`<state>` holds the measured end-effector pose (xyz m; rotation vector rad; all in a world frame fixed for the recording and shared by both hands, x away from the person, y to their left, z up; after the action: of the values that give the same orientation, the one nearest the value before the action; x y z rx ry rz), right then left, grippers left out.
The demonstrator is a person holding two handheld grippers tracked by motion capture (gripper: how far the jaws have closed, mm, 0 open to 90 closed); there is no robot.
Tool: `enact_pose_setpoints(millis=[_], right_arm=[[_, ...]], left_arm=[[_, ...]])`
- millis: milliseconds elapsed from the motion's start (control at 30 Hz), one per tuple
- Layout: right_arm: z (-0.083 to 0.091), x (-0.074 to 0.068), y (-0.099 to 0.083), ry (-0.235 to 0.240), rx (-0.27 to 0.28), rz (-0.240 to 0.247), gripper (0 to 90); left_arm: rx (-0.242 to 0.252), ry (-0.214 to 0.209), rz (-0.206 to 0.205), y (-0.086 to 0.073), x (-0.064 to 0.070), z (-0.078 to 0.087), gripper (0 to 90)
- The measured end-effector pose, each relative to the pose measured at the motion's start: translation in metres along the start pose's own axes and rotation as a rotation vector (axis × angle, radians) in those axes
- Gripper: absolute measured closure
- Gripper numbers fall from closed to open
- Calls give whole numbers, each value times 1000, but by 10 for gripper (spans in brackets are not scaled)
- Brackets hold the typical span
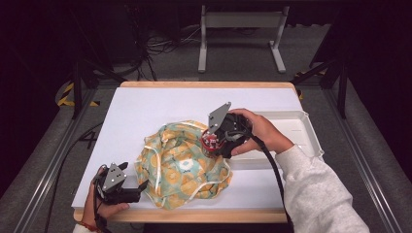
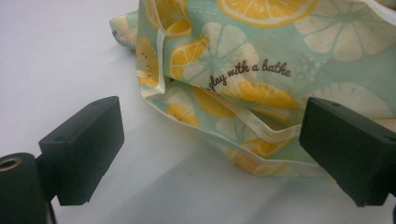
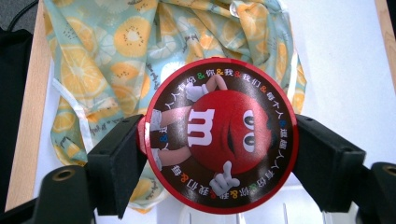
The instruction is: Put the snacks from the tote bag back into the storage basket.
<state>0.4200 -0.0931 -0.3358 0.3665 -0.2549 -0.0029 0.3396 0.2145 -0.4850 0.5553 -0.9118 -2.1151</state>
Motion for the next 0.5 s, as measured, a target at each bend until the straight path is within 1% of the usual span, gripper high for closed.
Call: enact_pose_setpoints(millis=[67,200,333,500], right_arm=[[1,1,-2,0,-2,2,235],[6,4,-11,-7,-11,-17,234],[12,7,-20,-11,-8,-20,235],[16,12,-33,-15,-7,-40,234]], left_arm=[[0,1,0,0,0,0,73],[-1,4,0,0,0,0,73],[-1,3,0,0,0,0,73],[-4,5,-2,1,0,-1,73]])
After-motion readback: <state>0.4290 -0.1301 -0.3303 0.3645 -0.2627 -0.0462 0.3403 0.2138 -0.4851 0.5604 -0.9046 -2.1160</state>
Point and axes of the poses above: each handheld gripper's, and its own axes: z roughly backward along the jaws, y roughly out of its top, x roughly to its right, the point moved 5 cm from there along -z, roughly forward along the jaws, and after that the axes turned 7 degrees about -x, right-handed, at the moved point
